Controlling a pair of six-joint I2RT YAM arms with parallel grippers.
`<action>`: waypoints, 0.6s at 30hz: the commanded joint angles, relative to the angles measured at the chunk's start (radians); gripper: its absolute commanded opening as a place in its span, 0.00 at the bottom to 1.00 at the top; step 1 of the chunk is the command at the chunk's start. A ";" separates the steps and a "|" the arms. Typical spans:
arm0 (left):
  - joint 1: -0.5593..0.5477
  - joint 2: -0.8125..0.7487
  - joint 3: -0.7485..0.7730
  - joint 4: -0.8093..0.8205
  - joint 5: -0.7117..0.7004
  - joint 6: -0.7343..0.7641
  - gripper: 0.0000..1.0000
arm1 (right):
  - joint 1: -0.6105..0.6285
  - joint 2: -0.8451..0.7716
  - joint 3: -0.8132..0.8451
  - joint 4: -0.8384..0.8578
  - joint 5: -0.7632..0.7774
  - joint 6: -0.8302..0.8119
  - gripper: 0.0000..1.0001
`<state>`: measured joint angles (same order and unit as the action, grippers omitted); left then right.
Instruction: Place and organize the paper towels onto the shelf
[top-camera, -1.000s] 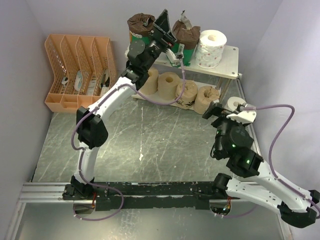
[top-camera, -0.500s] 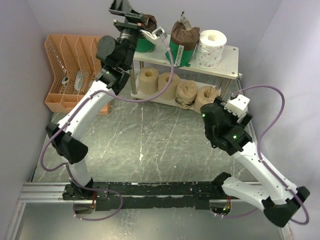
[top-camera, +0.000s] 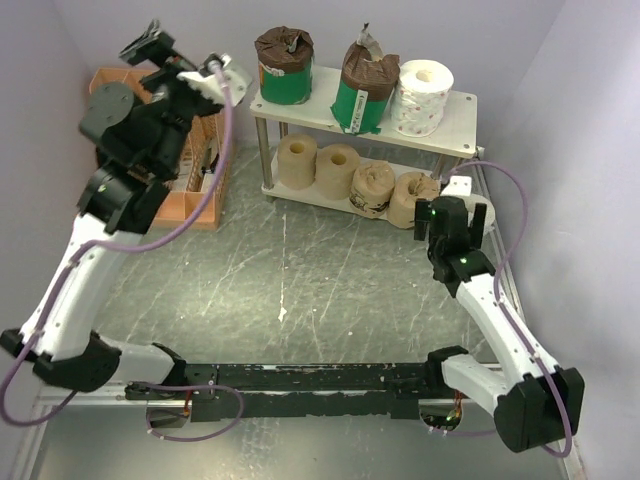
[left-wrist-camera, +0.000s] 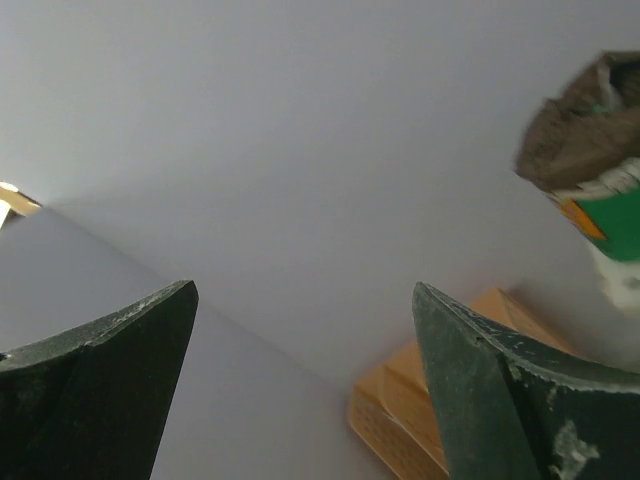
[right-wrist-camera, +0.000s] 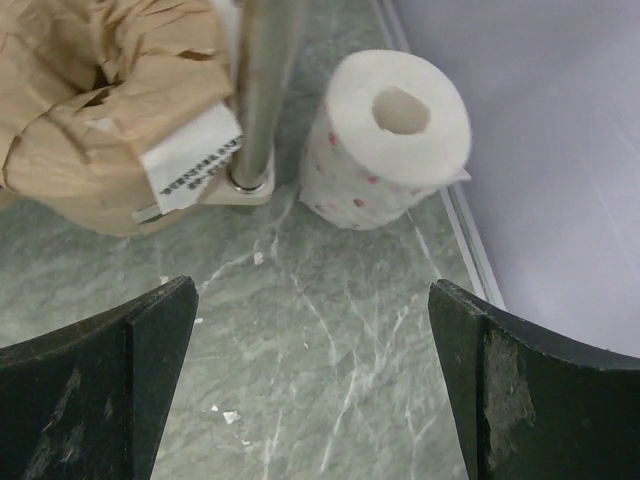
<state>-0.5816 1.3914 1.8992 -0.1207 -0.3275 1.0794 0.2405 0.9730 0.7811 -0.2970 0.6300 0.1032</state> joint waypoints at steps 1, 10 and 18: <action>0.019 -0.123 -0.050 -0.306 0.092 -0.250 1.00 | -0.027 0.085 0.088 0.043 -0.215 -0.246 1.00; 0.019 -0.219 0.030 -0.612 0.138 -0.448 0.95 | -0.111 0.303 0.216 -0.061 -0.122 -0.506 1.00; 0.026 -0.265 0.102 -0.686 0.118 -0.492 0.93 | -0.214 0.349 0.176 0.076 -0.253 -0.682 0.98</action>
<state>-0.5659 1.1637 1.9766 -0.7582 -0.1978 0.6357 0.0540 1.3106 0.9794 -0.3119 0.4511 -0.4438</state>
